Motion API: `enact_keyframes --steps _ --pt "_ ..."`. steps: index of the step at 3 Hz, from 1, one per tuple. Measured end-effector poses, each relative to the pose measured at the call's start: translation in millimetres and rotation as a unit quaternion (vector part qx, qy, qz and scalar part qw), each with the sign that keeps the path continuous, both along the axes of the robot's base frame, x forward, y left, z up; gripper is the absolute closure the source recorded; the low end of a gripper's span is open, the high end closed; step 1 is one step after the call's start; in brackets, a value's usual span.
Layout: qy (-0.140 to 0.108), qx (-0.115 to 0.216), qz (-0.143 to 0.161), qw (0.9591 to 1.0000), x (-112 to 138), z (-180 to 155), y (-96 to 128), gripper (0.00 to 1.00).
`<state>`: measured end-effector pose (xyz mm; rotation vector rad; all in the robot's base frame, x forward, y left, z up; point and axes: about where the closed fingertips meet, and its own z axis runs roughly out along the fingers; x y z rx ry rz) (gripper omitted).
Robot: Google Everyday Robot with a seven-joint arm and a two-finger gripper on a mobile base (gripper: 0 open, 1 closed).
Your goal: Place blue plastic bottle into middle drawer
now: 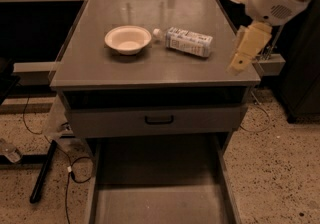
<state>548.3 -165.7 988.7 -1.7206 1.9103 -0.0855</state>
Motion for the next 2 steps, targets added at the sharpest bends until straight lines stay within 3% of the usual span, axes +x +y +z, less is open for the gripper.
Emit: enact_keyframes --steps 1,2 --pt "-0.02 0.044 0.025 0.9985 32 -8 10 0.0" --pt "-0.018 0.085 0.037 0.9956 57 -24 20 0.0"
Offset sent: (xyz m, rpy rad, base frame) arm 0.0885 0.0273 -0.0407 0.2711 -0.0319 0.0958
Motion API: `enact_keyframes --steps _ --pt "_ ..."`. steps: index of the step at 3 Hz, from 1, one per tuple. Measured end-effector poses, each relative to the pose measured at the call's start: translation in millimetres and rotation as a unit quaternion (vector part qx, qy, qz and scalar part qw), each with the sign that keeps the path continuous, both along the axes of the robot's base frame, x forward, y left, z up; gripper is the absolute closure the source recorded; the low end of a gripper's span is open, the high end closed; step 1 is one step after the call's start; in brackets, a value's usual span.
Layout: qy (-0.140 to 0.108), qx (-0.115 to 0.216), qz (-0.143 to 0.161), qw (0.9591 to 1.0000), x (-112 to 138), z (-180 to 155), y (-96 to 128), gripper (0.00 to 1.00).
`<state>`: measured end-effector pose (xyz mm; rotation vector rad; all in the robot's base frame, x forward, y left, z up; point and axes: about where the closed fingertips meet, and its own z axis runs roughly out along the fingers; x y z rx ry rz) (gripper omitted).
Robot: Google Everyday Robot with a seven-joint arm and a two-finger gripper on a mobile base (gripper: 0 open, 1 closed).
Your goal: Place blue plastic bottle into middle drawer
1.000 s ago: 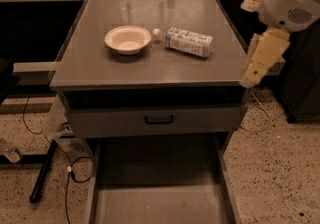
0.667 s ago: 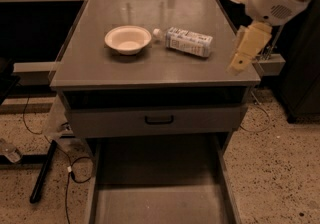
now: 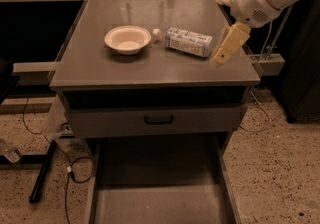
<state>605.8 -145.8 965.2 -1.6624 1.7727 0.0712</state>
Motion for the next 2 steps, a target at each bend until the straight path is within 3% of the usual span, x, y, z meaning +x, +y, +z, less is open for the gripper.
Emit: enact_keyframes --steps 1,2 --pt "0.018 0.024 -0.009 0.9995 27.7 -20.4 3.5 0.0" --pt "0.018 0.024 -0.009 0.9995 27.7 -20.5 3.6 0.0"
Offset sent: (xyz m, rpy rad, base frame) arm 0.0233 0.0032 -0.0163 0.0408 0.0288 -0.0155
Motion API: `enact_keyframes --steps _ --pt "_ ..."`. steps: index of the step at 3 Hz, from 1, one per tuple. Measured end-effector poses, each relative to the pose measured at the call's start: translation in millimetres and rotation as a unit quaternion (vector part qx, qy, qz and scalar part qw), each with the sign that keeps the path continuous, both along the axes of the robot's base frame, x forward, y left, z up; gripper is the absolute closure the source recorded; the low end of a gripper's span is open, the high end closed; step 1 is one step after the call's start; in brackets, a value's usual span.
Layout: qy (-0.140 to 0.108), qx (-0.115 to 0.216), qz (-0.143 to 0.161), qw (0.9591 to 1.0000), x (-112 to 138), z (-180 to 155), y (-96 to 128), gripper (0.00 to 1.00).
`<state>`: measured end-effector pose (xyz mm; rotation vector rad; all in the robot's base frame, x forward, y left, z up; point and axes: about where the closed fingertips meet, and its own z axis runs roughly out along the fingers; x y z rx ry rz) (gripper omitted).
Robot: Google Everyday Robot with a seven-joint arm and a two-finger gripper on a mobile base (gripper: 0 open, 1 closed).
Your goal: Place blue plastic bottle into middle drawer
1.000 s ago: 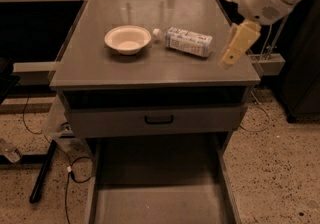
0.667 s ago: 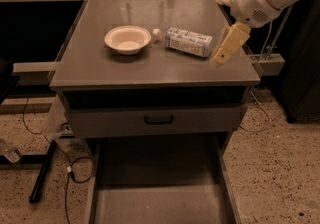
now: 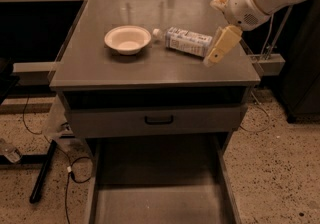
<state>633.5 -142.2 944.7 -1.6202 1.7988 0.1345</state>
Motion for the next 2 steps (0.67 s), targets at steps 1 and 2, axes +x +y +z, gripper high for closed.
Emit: enact_keyframes --steps 1,2 --pt "0.001 0.0 -0.008 1.0 24 -16 2 0.0" --pt "0.011 -0.001 -0.019 0.9998 55 -38 5 0.0"
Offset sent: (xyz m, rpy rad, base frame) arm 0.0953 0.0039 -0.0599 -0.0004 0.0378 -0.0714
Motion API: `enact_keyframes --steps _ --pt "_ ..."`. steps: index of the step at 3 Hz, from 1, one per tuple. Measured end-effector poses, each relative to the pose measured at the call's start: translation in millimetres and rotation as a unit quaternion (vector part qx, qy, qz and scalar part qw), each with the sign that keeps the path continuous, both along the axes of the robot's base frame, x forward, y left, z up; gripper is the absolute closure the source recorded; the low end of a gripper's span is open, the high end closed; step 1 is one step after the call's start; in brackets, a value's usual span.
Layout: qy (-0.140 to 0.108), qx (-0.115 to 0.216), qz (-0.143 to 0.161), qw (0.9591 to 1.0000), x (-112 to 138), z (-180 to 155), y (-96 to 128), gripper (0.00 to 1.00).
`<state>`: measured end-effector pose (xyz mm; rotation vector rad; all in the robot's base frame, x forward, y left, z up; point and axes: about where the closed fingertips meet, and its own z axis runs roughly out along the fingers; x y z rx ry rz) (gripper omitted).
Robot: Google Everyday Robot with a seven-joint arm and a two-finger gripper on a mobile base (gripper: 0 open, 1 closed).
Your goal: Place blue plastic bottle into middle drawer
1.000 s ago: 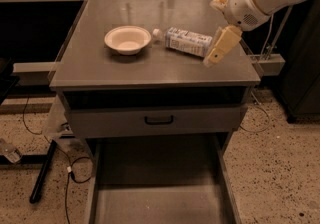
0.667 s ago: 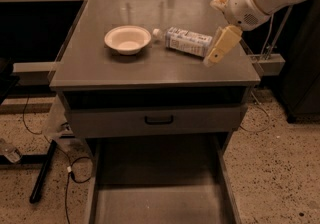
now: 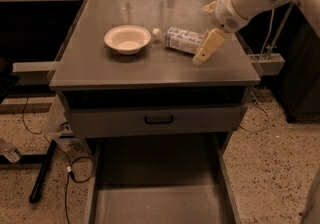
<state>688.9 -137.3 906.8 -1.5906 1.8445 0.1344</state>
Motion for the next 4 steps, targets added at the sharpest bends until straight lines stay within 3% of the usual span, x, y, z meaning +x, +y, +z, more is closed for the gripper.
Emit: enact_keyframes --steps 3,4 --pt "0.043 0.033 -0.025 0.9982 55 -50 -3 0.0" --pt "0.043 0.034 -0.025 0.9982 56 -50 -3 0.18"
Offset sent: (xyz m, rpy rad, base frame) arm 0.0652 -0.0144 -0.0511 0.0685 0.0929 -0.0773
